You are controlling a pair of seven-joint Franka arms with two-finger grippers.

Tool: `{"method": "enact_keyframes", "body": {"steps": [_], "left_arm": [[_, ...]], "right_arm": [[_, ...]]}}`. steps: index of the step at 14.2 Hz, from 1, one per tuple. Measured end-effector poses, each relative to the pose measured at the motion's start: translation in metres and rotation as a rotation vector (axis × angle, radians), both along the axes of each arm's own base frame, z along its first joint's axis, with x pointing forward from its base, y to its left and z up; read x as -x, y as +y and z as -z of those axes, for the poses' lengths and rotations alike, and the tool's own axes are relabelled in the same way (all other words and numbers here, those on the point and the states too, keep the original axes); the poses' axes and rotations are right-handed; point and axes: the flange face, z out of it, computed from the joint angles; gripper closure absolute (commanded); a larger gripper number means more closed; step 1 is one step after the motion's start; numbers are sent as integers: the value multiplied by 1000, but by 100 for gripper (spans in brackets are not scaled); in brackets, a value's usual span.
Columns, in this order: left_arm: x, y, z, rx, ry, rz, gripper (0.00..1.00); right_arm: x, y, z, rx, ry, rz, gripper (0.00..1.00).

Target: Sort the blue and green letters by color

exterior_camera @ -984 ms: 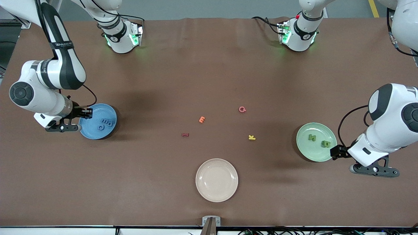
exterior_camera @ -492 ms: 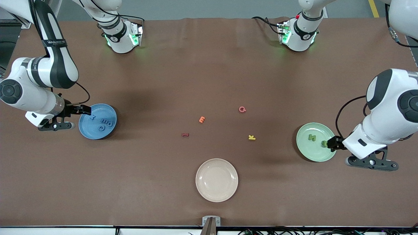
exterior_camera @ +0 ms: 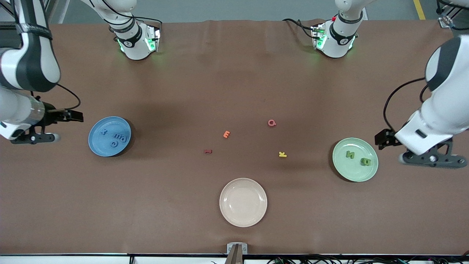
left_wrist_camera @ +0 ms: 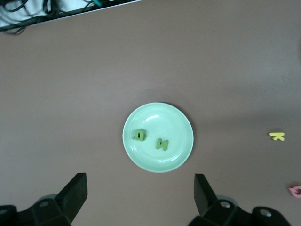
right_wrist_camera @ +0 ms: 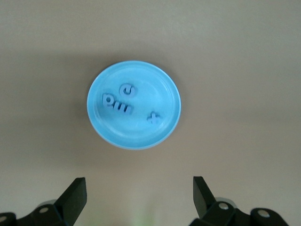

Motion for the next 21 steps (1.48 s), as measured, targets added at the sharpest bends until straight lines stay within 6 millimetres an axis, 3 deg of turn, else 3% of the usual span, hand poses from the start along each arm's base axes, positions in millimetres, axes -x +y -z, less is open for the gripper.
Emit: {"method": "enact_keyframes", "body": {"steps": [3, 6, 12, 16, 21], "left_arm": [[27, 14, -38, 52, 32, -55, 0], [57, 22, -65, 62, 70, -91, 0], [115, 4, -75, 60, 117, -89, 0], [133, 28, -90, 77, 92, -127, 0], [138, 18, -92, 96, 71, -107, 0]], "right_arm": [[4, 2, -44, 11, -13, 12, 0], [13, 12, -71, 34, -41, 31, 0], [35, 39, -110, 58, -61, 40, 0], [42, 43, -124, 53, -81, 39, 0], [47, 30, -131, 10, -91, 77, 0]]}}
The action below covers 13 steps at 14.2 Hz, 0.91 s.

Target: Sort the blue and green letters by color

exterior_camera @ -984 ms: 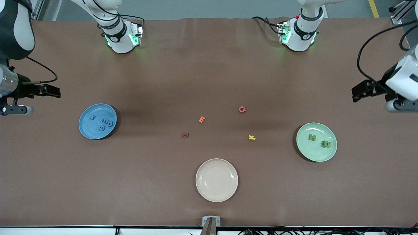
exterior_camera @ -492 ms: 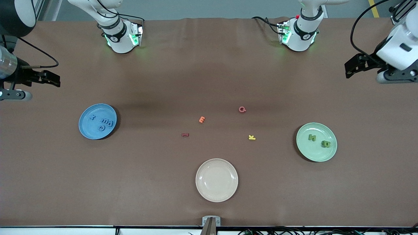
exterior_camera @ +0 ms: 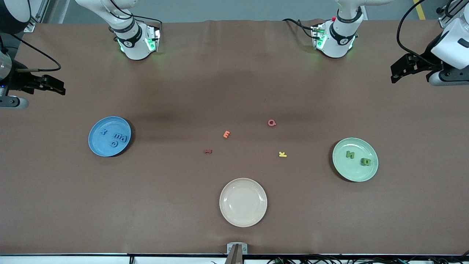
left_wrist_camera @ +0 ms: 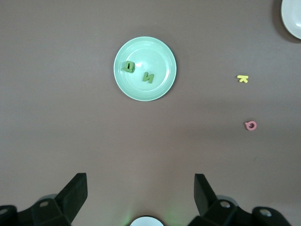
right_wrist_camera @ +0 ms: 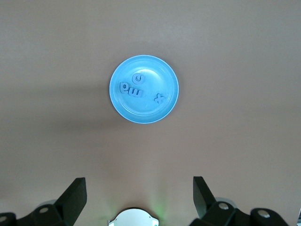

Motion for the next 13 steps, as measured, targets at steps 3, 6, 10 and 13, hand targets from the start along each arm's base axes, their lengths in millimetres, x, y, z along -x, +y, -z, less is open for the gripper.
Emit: {"method": "enact_keyframes", "body": {"steps": [3, 6, 10, 13], "left_arm": [[3, 4, -5, 3, -14, 4, 0], [-1, 2, -3, 7, -32, 7, 0], [-4, 0, 0, 9, -33, 10, 0], [-4, -3, 0, 10, -38, 16, 0]], "right_arm": [[5, -1, -9, -4, -14, 2, 0], [5, 1, -18, -5, -34, -1, 0], [8, 0, -49, -4, -62, 5, 0], [9, 1, -72, -4, -89, 4, 0]]}}
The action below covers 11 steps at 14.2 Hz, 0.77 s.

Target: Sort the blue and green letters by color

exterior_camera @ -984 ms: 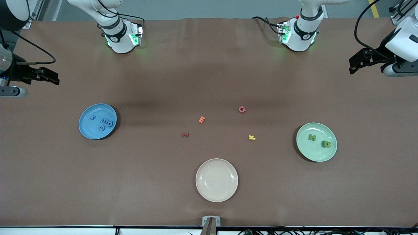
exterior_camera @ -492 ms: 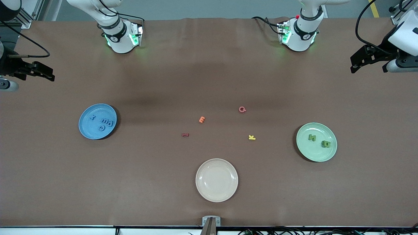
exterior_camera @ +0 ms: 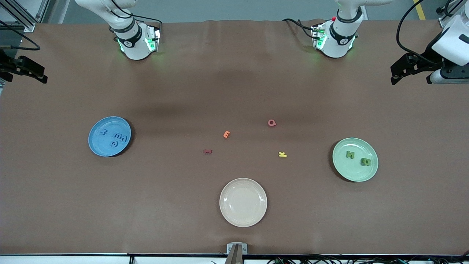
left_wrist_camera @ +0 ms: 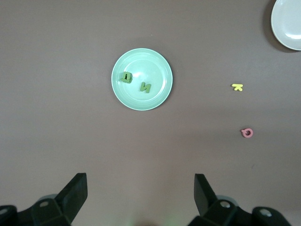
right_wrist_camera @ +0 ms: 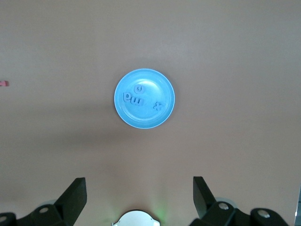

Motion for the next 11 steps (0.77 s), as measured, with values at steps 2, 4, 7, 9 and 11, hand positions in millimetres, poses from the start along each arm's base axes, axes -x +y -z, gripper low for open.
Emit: {"method": "enact_keyframes", "body": {"steps": [2, 4, 7, 9, 11], "left_arm": [[-1, 0, -1, 1, -6, 0, 0], [-1, 0, -2, 2, -12, 0, 0], [-1, 0, -6, 3, -20, 0, 0], [-1, 0, -7, 3, -24, 0, 0], [-1, 0, -7, 3, -23, -1, 0]], "right_arm": [[-5, 9, -2, 1, -5, -17, 0], [-9, 14, 0, 1, -3, -27, 0], [-11, 13, 6, -16, 14, -22, 0], [-9, 13, 9, -24, 42, -21, 0], [-7, 13, 10, -26, 57, -19, 0]]}}
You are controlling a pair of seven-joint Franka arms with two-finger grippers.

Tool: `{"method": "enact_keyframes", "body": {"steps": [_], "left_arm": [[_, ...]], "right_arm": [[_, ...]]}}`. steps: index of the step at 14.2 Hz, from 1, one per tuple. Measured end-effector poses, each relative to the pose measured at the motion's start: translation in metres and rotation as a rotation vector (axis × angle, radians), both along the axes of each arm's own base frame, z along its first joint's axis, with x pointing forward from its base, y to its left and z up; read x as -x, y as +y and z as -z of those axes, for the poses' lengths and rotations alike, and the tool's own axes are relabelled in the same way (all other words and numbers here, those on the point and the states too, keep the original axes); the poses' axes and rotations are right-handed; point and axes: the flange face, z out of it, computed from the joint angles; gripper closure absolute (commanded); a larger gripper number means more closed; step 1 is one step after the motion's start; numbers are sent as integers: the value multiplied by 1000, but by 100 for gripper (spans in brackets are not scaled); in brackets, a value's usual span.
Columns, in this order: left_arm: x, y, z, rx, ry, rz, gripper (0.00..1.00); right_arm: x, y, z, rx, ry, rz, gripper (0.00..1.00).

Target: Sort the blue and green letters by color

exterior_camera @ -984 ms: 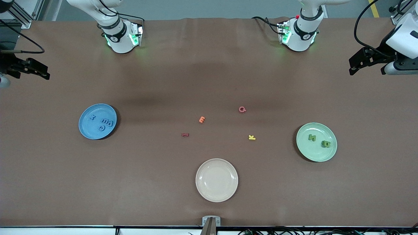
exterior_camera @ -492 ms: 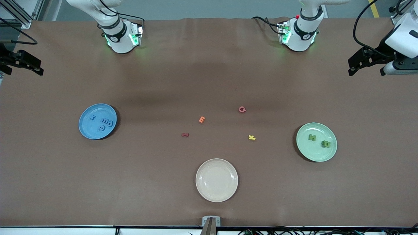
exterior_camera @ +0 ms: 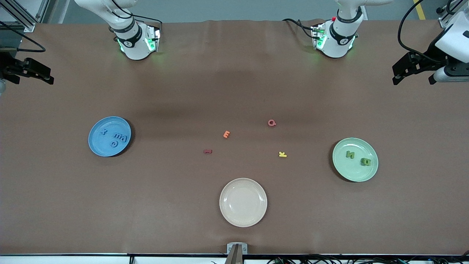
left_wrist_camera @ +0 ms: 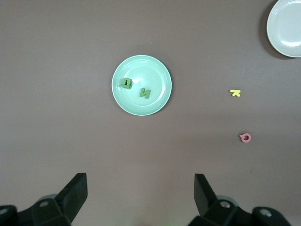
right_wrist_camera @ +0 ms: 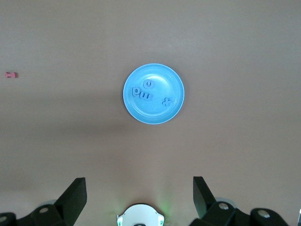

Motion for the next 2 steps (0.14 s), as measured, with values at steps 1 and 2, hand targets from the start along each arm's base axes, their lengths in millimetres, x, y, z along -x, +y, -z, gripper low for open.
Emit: {"method": "enact_keyframes", "body": {"steps": [1, 2], "left_arm": [[0, 0, 1, 0, 2, 0, 0], [-1, 0, 2, 0, 3, 0, 0]], "right_arm": [[1, -1, 0, -1, 8, 2, 0], [3, -2, -1, -2, 12, 5, 0]]}}
